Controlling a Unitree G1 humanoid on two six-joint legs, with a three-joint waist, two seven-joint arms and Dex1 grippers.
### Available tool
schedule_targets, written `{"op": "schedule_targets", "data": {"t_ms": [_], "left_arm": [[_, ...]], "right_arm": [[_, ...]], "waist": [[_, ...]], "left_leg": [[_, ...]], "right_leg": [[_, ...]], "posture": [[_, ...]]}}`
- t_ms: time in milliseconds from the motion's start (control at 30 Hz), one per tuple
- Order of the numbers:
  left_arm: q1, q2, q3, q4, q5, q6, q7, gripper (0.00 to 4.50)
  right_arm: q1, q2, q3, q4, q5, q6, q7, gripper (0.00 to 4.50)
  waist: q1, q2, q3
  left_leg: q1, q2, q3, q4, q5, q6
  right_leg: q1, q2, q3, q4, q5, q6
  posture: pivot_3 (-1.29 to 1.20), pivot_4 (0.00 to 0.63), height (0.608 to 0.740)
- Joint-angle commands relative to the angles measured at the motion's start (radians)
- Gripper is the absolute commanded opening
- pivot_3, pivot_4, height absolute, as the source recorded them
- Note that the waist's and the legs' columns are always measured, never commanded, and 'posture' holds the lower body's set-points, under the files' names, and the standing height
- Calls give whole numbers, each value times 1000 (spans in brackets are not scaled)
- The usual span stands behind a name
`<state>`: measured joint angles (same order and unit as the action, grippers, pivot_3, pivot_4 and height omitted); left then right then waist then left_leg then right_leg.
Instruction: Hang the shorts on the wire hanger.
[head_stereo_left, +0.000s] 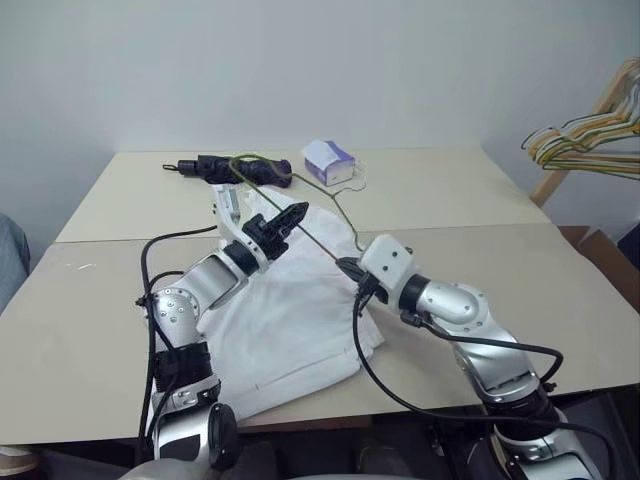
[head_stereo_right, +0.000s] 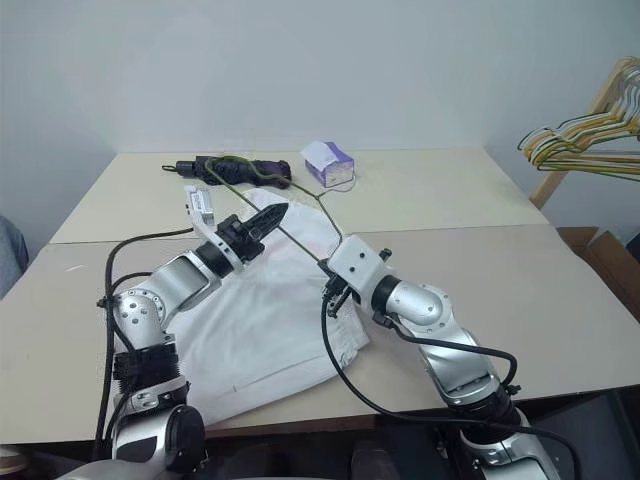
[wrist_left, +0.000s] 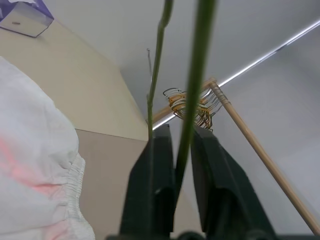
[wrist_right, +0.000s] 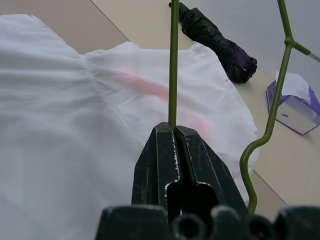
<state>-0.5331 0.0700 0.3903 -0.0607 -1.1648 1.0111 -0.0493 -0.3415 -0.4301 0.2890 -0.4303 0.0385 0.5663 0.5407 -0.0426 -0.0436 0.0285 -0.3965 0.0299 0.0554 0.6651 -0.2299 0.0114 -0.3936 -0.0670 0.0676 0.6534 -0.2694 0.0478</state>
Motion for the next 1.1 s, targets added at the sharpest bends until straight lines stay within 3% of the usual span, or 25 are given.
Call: {"op": "schedule_targets", "data": {"t_ms": [33,167,267,400,533,633,733,867,1000,1100], "left_arm": [[-11,9,-28,-9,10,-30,-28,33],[-8,28,-64,-14,78,-72,-59,33],[-6,46,-96,-28,118,-104,-104,0],[-41,60,-26,-13,29,-118,-146,0],[-80,163,6,3,-6,-104,-251,0],[-95,301,-6,10,-8,-81,-453,0],[-91,435,-16,20,11,-118,-739,0],[-105,536,-26,60,36,-184,-1031,0],[-141,559,-49,104,82,-270,-1219,0],[-157,545,-59,122,107,-311,-1254,0]], "right_arm": [[-6,-18,-1,-42,-29,-41,0,0],[-11,-21,-3,-41,-51,-55,-10,0],[-19,-13,-11,-42,-48,-59,-12,740],[-29,17,-73,-101,30,-53,4,2171],[-57,16,-190,-192,191,2,68,3504],[-99,-81,-315,-193,415,162,204,4483],[-145,-214,-411,-116,637,309,361,4483],[-251,-307,-417,77,821,497,492,4483],[-300,-324,-315,220,803,478,610,4483],[-331,-308,-249,256,771,449,647,4483]], "waist": [[0,0,0],[0,0,0],[-1,0,0],[-3,0,0],[-3,0,0],[-3,0,1],[-1,1,2],[-7,1,3],[-7,1,3],[-7,2,3]], "left_leg": [[0,0,0,0,0,0],[0,1,0,0,0,0],[-1,2,3,0,0,0],[-1,3,3,0,0,-1],[-2,4,2,0,0,-1],[-1,4,3,0,0,0],[-2,4,5,0,0,0],[-1,5,7,0,0,0],[0,6,7,0,0,0],[-2,6,7,0,0,0]], "right_leg": [[0,0,0,0,0,0],[1,1,-1,-3,1,-1],[2,2,-1,-5,2,-1],[1,2,-1,-5,2,-2],[0,3,-1,-5,2,-2],[1,3,-2,-6,3,-2],[2,3,-4,-8,3,-2],[2,3,-4,-8,2,-6],[3,4,-4,-9,0,-10],[1,4,-4,-9,3,-4]], "posture": [[-26,0,740],[-29,0,740],[-29,0,740],[-30,0,740],[-27,0,740],[-18,0,740],[-25,0,740],[-33,0,740],[-32,0,740],[-28,0,740]]}}
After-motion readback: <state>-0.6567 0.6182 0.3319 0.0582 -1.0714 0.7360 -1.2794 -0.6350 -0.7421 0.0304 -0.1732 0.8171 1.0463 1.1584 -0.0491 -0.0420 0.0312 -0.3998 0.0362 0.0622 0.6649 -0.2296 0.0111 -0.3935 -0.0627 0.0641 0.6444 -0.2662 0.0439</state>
